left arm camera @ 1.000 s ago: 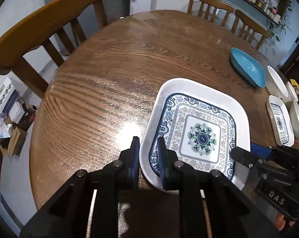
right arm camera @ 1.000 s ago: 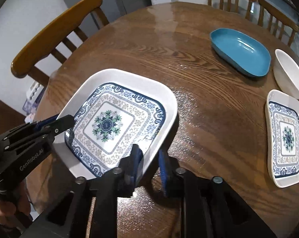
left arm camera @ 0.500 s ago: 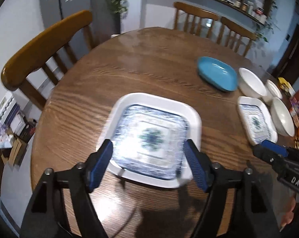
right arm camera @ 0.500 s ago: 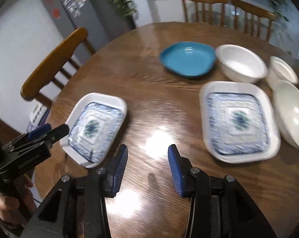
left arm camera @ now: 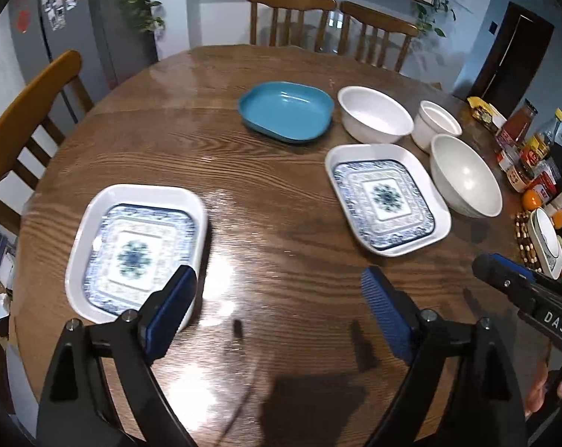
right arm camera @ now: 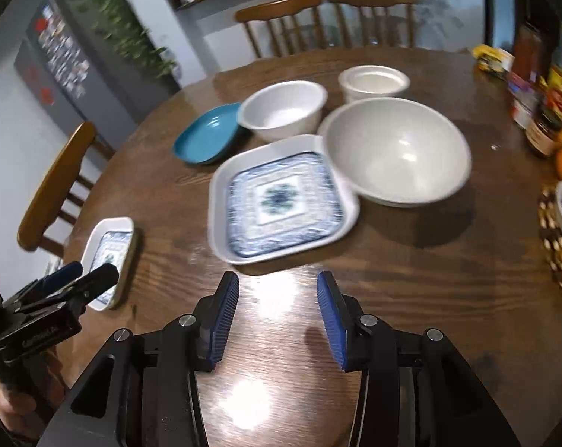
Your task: Organize plates and bowls
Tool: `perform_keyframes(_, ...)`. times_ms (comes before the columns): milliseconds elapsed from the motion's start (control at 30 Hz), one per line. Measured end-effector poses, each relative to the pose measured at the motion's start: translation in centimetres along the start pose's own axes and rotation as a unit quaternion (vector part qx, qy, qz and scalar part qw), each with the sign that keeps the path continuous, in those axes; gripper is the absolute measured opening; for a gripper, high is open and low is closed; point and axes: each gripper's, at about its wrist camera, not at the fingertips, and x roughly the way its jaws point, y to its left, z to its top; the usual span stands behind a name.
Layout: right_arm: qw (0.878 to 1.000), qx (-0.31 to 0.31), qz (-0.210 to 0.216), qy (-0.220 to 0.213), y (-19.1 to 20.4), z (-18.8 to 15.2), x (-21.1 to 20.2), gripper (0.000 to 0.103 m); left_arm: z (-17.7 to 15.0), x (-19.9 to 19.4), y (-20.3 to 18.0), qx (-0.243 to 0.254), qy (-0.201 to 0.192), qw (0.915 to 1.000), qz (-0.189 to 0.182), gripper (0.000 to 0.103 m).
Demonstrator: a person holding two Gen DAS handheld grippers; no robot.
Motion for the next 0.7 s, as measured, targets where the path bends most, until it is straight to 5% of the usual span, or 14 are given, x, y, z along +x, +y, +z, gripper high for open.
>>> perform_keyframes(100, 1.0, 0.02, -0.003, -0.005, -1.6, -0.2, -0.1, 0.057, 0.5, 1.1, -1.0, -0.002, 0.012, 0.9999, -0.007, 0.09)
perform_keyframes(700, 0.998, 0.054, -0.022, 0.002, -5.1, 2.7, 6.5, 0.057, 4.5, 9.4, -4.7, 0.003, 0.035, 0.999, 0.027, 0.09)
